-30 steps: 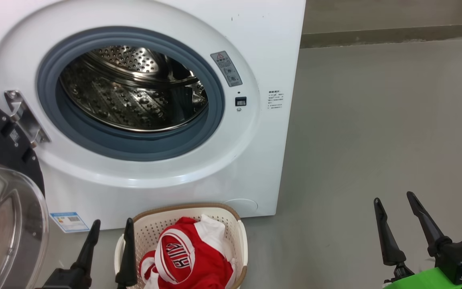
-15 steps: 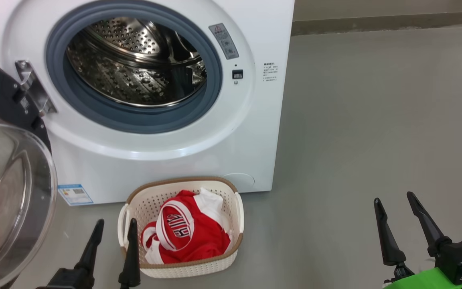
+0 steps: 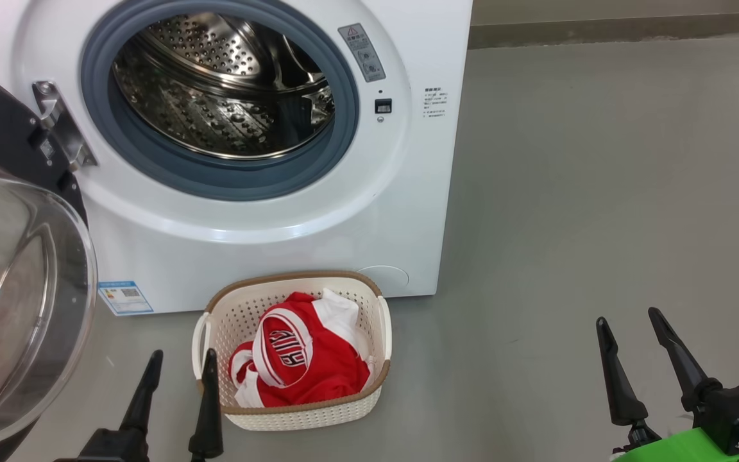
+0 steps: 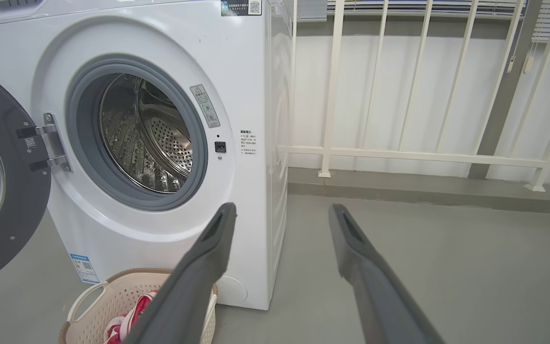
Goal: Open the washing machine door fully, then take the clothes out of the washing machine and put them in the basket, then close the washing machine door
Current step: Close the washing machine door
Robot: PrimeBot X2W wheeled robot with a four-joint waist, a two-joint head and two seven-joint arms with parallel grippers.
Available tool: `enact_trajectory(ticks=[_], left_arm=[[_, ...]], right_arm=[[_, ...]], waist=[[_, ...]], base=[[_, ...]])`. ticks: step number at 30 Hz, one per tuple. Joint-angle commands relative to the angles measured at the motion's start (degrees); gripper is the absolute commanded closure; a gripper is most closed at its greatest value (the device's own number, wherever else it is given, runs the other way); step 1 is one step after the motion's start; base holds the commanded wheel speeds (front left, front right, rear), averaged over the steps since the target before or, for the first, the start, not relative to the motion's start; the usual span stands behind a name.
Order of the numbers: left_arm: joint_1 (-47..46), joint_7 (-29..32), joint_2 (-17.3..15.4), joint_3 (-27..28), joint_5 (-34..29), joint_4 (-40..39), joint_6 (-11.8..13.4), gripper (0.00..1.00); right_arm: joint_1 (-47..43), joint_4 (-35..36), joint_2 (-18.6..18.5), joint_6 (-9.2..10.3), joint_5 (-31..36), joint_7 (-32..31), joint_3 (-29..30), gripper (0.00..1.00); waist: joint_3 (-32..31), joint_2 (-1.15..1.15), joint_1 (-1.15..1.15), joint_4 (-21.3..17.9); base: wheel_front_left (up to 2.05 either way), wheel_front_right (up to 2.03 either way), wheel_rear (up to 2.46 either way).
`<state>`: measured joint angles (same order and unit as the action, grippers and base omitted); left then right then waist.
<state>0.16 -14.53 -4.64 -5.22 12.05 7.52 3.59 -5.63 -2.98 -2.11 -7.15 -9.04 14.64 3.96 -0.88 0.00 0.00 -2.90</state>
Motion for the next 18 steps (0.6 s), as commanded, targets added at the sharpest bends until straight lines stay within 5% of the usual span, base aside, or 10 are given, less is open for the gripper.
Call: enact_trajectory(ticks=[1,18], left_arm=[[-1.58,-0.32,-0.96,1.77,-0.53,-1.79,0.48,0.00],[-1.98,-0.13,-1.62,0.97,-0.71,-3.19,1.34,0.00]], right_arm=[[1.82,1.23,-0.76,-0.34,-0.21,0.36,-1.55,0.00],[2.26,1.49,-0.76,-0.34,-0.94,0.36,-2.06,0.00]], waist=[[0.05,0.00,0.00,0.06],[0.51,0.00,0.00,5.73]], base=[[0.00,0.00,0.00],[0.00,0.00,0.00]])
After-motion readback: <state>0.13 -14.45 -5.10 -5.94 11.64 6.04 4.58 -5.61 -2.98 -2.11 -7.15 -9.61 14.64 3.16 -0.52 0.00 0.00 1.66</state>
